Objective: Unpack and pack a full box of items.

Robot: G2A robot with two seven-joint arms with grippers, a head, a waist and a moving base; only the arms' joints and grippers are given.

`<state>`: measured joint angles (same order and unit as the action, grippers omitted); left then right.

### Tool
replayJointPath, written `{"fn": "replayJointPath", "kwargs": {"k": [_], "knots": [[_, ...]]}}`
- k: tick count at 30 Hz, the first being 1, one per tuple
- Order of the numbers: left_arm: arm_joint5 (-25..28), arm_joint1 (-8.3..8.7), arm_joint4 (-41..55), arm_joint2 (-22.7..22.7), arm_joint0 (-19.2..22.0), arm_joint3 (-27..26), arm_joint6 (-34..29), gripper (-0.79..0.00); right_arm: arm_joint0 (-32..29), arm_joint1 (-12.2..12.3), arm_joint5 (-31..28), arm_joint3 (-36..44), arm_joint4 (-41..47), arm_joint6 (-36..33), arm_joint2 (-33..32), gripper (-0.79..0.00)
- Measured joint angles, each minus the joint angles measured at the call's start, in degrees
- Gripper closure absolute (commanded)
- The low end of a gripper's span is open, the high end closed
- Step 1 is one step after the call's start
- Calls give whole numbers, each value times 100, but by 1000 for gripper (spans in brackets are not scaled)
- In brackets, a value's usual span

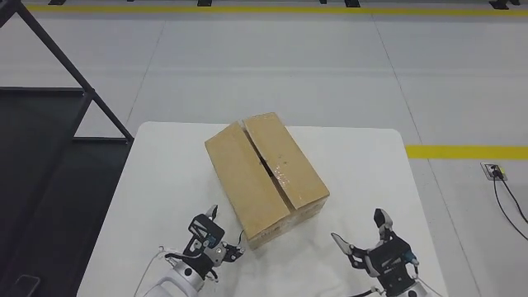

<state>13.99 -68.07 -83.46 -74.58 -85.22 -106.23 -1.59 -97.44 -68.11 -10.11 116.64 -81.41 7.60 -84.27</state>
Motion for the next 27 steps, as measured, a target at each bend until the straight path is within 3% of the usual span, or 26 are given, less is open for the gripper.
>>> {"fn": "replayJointPath", "kwargs": {"k": [4, 10, 15, 27], "knots": [[-113, 10, 380, -302, -85, -37, 68, -785, 62, 7, -250, 59, 4, -44, 59, -785], [-391, 37, 1406, -1196, -164, 93, 61, -785, 282, 1, -566, 157, -265, -317, 429, -785], [-689, 68, 1518, -1765, -154, 289, -9, -785, 482, -37, -326, 184, -330, -688, 706, -785], [-748, 63, 1518, -1768, -123, 321, -50, -785, 486, -35, -375, 193, -336, -649, 738, -785]]}}
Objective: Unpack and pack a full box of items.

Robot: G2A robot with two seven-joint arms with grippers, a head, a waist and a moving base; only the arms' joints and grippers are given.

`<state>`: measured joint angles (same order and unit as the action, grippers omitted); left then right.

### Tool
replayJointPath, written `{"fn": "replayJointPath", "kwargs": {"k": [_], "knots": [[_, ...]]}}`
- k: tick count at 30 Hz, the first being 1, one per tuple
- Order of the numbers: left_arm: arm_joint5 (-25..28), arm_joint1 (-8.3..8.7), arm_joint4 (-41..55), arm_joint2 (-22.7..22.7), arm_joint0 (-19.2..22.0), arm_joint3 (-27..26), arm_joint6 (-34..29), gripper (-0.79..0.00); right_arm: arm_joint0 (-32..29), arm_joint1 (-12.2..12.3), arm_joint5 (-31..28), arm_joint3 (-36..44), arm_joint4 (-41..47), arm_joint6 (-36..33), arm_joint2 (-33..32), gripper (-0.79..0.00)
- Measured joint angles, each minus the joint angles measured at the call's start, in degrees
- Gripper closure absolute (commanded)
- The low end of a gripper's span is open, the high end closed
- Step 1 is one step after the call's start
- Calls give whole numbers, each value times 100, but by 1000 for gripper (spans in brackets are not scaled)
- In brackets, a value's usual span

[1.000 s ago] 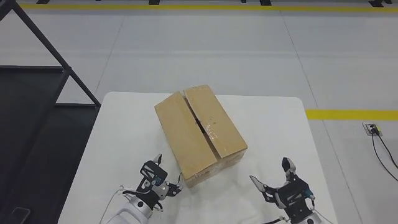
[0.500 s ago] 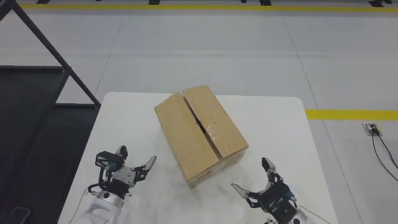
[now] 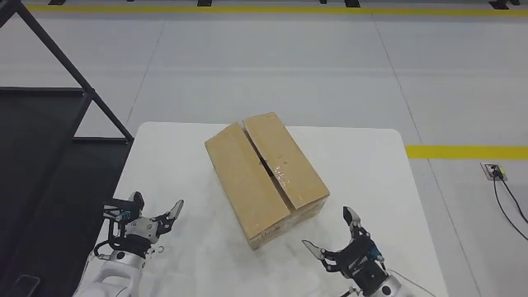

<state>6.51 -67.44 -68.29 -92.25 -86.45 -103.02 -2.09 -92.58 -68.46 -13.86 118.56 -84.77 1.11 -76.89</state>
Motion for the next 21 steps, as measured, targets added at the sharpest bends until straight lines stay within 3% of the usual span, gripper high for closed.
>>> {"fn": "replayJointPath", "kwargs": {"k": [9, 14, 21], "knots": [[-865, -113, 309, 389, 854, 407, -177, -785, 388, -36, -970, -94, -570, -8, 1080, -785], [-1054, -145, 286, 486, 1132, 635, -134, -785, 750, -120, -1055, -345, -826, -312, 1782, -785], [-1138, -168, 420, 416, 1205, 815, -104, -785, 1568, -341, -934, -1200, -656, -679, 2635, -785]]}}
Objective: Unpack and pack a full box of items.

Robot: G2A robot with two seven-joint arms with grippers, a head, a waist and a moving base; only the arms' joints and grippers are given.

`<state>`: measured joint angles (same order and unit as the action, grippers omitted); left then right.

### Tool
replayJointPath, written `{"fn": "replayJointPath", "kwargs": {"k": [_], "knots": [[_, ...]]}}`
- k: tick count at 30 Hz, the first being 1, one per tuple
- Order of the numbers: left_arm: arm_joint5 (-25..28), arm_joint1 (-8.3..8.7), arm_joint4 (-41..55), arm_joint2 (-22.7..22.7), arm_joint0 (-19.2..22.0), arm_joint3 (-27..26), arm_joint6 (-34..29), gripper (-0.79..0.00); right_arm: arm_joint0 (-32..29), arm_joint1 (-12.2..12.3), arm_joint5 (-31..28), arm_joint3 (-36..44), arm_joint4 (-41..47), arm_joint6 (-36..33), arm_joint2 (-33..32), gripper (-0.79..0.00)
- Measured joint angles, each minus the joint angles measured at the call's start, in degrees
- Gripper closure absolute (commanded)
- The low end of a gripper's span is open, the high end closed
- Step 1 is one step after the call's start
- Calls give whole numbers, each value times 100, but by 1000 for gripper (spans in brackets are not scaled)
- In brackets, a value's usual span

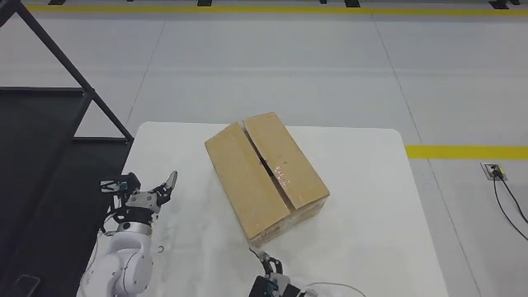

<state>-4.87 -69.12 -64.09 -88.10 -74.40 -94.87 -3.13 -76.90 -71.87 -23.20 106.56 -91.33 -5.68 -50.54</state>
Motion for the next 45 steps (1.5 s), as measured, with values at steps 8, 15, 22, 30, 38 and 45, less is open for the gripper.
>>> {"fn": "replayJointPath", "kwargs": {"k": [8, 15, 22, 30, 38, 45], "knots": [[26, -16, 142, -66, 23, 140, -23, -785, 578, -230, 332, -664, 313, 180, 555, -785], [37, -29, 165, -96, 21, 136, -27, -785, 684, -342, 914, -972, 359, 478, 646, -785], [73, -40, 143, -89, 62, 126, -55, -785, 479, -312, 1141, -951, 193, 751, 462, -785], [125, -50, 99, -71, 106, 125, -95, -785, 144, -243, 1237, -795, 130, 980, 156, -785], [139, -60, 67, -77, 128, 153, -102, -785, 193, -277, 931, -809, 77, 844, 339, -785], [125, -69, 102, -132, 128, 194, -97, -785, 553, -462, 1276, -1205, 107, 924, 727, -785]]}}
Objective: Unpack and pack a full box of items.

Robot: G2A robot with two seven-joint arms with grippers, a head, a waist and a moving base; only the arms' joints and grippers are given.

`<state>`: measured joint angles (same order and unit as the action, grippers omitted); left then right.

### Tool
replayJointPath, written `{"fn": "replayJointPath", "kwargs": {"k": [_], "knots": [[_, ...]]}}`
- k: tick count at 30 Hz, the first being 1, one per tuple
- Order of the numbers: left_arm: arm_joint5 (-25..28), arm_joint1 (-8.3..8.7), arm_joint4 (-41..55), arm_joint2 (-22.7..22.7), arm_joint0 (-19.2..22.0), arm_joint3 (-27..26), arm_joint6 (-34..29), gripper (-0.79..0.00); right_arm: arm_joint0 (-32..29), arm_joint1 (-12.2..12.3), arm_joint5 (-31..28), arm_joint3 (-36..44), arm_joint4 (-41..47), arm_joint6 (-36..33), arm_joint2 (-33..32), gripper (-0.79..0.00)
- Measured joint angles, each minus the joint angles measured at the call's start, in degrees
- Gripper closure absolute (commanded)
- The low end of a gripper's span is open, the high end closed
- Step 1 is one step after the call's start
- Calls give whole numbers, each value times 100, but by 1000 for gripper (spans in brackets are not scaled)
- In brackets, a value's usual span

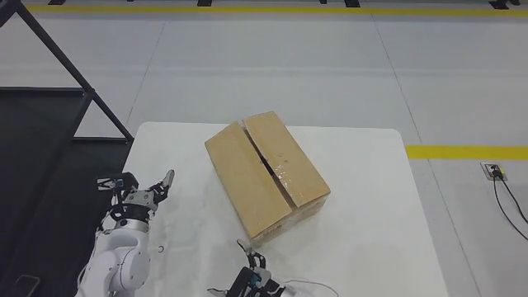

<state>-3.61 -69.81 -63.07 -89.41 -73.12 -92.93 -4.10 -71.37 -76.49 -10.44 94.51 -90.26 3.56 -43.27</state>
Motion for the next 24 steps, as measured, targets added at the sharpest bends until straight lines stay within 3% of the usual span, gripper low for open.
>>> {"fn": "replayJointPath", "kwargs": {"k": [6, 15, 24], "knots": [[15, -2, 78, -94, -11, 60, 11, -785, 199, -184, 740, -256, 171, 205, 176, -785], [71, -1, 162, -200, 23, 95, -47, -785, 259, -314, 1297, -394, 41, 250, 215, -785], [153, -6, 80, -141, 99, 71, -124, -785, -37, -276, 1410, -182, -6, 242, -116, -785]]}}
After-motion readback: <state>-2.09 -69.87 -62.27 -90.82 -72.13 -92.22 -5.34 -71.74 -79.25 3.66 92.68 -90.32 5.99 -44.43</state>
